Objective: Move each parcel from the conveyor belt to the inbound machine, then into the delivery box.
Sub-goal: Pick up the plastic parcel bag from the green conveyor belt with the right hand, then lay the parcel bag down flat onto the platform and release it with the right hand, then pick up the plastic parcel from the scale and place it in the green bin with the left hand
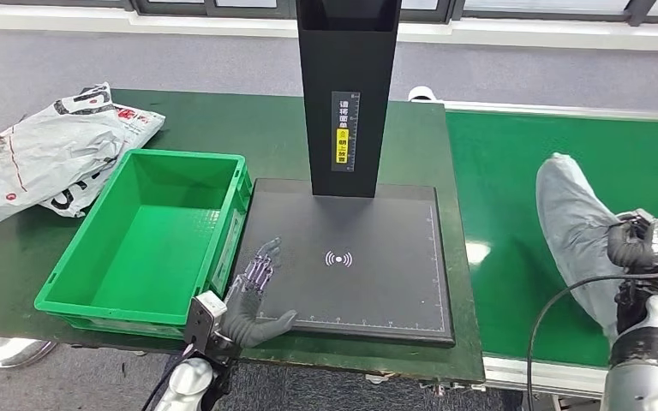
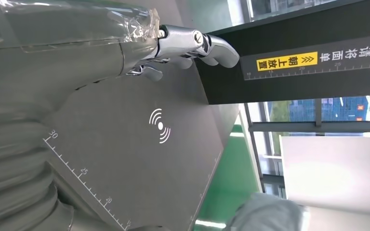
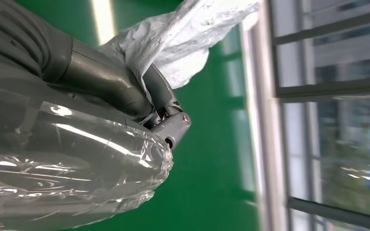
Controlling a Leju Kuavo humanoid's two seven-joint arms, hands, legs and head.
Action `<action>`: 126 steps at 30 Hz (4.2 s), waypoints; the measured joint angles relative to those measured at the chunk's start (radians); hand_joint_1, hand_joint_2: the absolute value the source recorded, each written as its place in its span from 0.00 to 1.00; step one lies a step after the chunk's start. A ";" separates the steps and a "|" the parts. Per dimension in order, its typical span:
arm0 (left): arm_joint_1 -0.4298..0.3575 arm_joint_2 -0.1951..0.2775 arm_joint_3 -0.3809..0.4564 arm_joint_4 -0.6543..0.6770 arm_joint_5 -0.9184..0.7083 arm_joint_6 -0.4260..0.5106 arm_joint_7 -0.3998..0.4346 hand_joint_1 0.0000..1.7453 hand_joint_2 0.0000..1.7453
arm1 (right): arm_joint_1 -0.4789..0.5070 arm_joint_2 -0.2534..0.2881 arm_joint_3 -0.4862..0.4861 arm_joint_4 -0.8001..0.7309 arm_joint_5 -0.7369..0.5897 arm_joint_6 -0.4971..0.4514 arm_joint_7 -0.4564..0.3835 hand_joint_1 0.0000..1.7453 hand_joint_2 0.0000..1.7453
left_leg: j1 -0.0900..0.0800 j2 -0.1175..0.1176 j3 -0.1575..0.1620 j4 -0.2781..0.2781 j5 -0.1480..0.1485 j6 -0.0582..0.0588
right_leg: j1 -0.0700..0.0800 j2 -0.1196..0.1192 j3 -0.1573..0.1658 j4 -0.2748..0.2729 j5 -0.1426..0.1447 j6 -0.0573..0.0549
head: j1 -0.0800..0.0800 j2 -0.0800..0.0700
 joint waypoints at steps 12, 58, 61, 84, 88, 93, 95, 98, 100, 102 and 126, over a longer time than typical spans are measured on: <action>-0.001 -0.014 0.005 0.002 -0.012 -0.010 0.010 0.00 1.00 | 0.102 0.076 0.119 -0.311 -0.058 -0.019 0.045 1.00 1.00 | 0.000 0.001 0.000 0.000 0.000 0.000 | 0.000 0.000 0.000 0.000 0.000 0.000 | 0.000 0.000; -0.023 -0.015 0.001 0.017 0.004 -0.015 0.028 0.00 1.00 | 0.008 0.347 1.016 -0.085 -0.029 -0.006 0.087 0.05 1.00 | 0.001 0.002 -0.001 0.000 0.002 -0.002 | 0.001 0.003 -0.003 0.001 0.001 -0.001 | 0.000 0.000; -0.023 -0.015 0.001 0.017 0.004 -0.015 0.028 0.00 1.00 | 0.008 0.348 1.016 -0.084 -0.029 -0.005 0.087 0.01 1.00 | 0.001 0.002 -0.001 0.000 0.002 -0.002 | 0.001 0.003 -0.003 0.001 0.001 -0.001 | 0.000 0.000; -0.018 0.000 -0.008 0.024 0.011 0.000 0.012 0.00 1.00 | 0.095 0.296 1.039 -0.280 -0.187 0.002 -0.053 0.00 1.00 | 0.001 0.001 -0.001 0.000 0.002 -0.002 | 0.001 0.002 -0.003 0.000 0.001 -0.001 | 0.000 0.000; -0.001 0.006 0.004 -0.001 0.011 0.002 0.019 0.00 1.00 | 0.208 0.260 0.980 -0.555 -0.136 -0.091 -0.058 0.00 1.00 | 0.001 0.001 -0.001 0.000 0.001 -0.002 | 0.001 0.002 -0.004 0.000 0.000 -0.001 | 0.000 0.000; 0.016 0.006 0.015 -0.037 -0.006 -0.002 0.035 0.00 1.00 | 0.422 0.251 0.869 -0.900 -0.064 -0.210 -0.103 0.00 1.00 | 0.001 0.000 -0.001 0.000 -0.001 -0.002 | 0.001 0.000 -0.003 0.000 -0.002 -0.002 | 0.000 0.000; 0.017 0.004 0.016 -0.047 -0.021 -0.005 0.041 0.00 1.00 | 0.507 0.261 0.815 -1.001 -0.063 -0.228 -0.124 0.00 1.00 | 0.001 0.000 -0.001 0.000 -0.002 -0.002 | 0.001 0.000 -0.003 0.000 -0.003 -0.002 | 0.000 0.000; 0.010 -0.001 0.016 -0.055 -0.059 -0.003 0.049 0.00 1.00 | 0.619 0.295 0.724 -1.113 -0.076 -0.227 -0.129 0.00 1.00 | 0.001 0.001 -0.001 0.000 -0.003 -0.003 | 0.001 0.001 -0.004 0.000 -0.003 -0.002 | 0.000 0.000; -0.003 -0.006 0.015 -0.057 -0.097 0.007 0.053 0.00 1.00 | 0.660 0.324 0.662 -1.152 -0.078 -0.207 -0.118 0.00 1.00 | 0.001 0.002 -0.001 0.000 -0.003 -0.003 | 0.001 0.002 -0.004 0.000 -0.003 -0.002 | 0.000 0.000; -0.021 -0.010 0.011 -0.060 -0.142 0.024 0.062 0.00 1.00 | 0.680 0.354 0.606 -1.173 -0.070 -0.178 -0.110 0.00 1.00 | 0.001 0.003 0.000 0.000 -0.002 -0.003 | 0.001 0.002 -0.004 0.000 -0.002 -0.003 | 0.000 0.000; -0.566 -0.108 -0.486 0.365 -0.690 -0.001 0.245 0.00 1.00 | 0.583 0.459 0.485 -1.022 -0.042 -0.093 -0.093 0.00 1.00 | 0.000 0.002 -0.001 0.000 0.004 -0.001 | 0.001 0.002 -0.003 0.000 0.004 -0.001 | 0.000 0.000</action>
